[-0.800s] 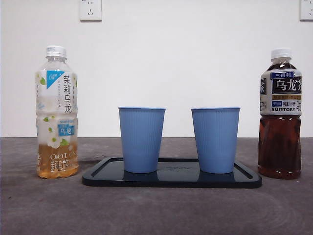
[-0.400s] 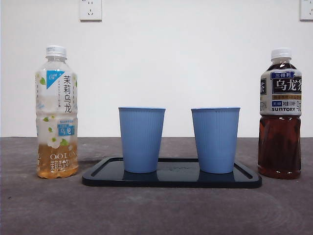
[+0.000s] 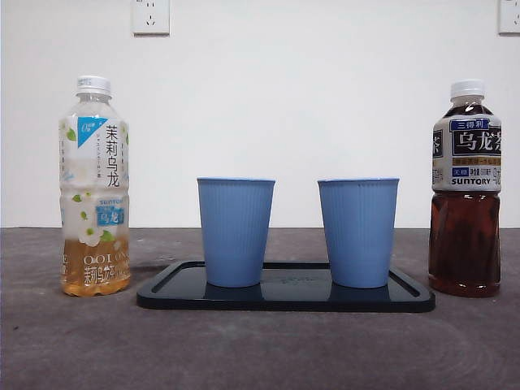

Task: Pour the drink into the cup

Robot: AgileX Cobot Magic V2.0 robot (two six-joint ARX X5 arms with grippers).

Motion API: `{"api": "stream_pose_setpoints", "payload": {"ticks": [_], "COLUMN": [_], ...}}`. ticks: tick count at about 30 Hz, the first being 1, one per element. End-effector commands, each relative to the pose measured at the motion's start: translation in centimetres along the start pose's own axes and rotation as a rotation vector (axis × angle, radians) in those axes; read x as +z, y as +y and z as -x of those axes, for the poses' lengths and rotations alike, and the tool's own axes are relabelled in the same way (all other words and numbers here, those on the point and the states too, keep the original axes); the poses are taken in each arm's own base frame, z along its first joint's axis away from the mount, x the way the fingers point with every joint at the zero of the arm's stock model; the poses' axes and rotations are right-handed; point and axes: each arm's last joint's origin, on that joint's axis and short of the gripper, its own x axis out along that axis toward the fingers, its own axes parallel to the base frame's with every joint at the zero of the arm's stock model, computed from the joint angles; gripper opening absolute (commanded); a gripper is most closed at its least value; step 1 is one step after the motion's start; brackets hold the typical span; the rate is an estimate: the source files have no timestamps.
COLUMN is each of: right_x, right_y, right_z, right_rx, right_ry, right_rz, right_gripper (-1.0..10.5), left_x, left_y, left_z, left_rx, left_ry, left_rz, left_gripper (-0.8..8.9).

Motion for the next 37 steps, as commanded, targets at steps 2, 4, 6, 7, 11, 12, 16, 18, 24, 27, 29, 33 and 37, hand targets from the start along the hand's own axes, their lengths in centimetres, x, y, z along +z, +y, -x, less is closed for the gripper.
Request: {"api": "stream_pose_setpoints", "payload": {"ticks": [2, 4, 6, 7, 11, 12, 16, 18, 24, 27, 29, 33, 37], "right_x": [0.4, 0.4, 0.4, 0.4, 0.4, 0.4, 0.4, 0.2, -2.3, -3.4, -4.2, -6.3, -9.0], "right_y": [0.2, 0.2, 0.2, 0.2, 0.2, 0.2, 0.1, -0.3, -3.0, -4.8, -5.8, -7.6, -9.4], "right_z": [0.2, 0.2, 0.2, 0.2, 0.2, 0.2, 0.2, 0.5, 0.1, -0.7, -1.4, -2.7, -4.4], "right_rx": [0.010, 0.010, 0.010, 0.010, 0.010, 0.010, -0.025, -0.128, -0.464, -0.615, -0.651, -0.734, -0.795], "right_ry": [-0.016, -0.016, -0.016, -0.016, -0.016, -0.016, -0.025, -0.053, -0.150, -0.307, -0.445, -0.567, -0.529], "right_rz": [0.009, 0.009, 0.009, 0.009, 0.009, 0.009, 0.032, 0.065, 0.077, 0.104, 0.154, 0.210, 0.199], "right_gripper": [0.1, 0.1, 0.1, 0.1, 0.1, 0.1, 0.1, 0.1, 0.1, 0.1, 0.1, 0.1, 0.1], "left_x": [-0.7, -0.7, -0.7, -0.7, -0.7, -0.7, -0.7, -0.7, -0.7, -0.7, -0.7, -0.7, -0.7], "left_y": [0.1, 0.1, 0.1, 0.1, 0.1, 0.1, 0.1, 0.1, 0.1, 0.1, 0.1, 0.1, 0.1], "left_z": [-0.2, -0.2, -0.2, -0.2, -0.2, -0.2, -0.2, -0.2, -0.2, -0.2, -0.2, -0.2, -0.2], "left_rx": [0.008, 0.008, 0.008, 0.008, 0.008, 0.008, 0.008, 0.008, 0.008, 0.008, 0.008, 0.008, 0.008], "left_ry": [0.023, 0.023, 0.023, 0.023, 0.023, 0.023, 0.023, 0.023, 0.023, 0.024, 0.023, 0.024, 0.024], "left_rz": [0.003, 0.003, 0.003, 0.003, 0.003, 0.003, 0.003, 0.003, 0.003, 0.003, 0.003, 0.003, 0.003], "left_gripper": [0.27, 0.27, 0.27, 0.27, 0.27, 0.27, 0.27, 0.27, 0.27, 0.27, 0.27, 0.27, 0.27]}}
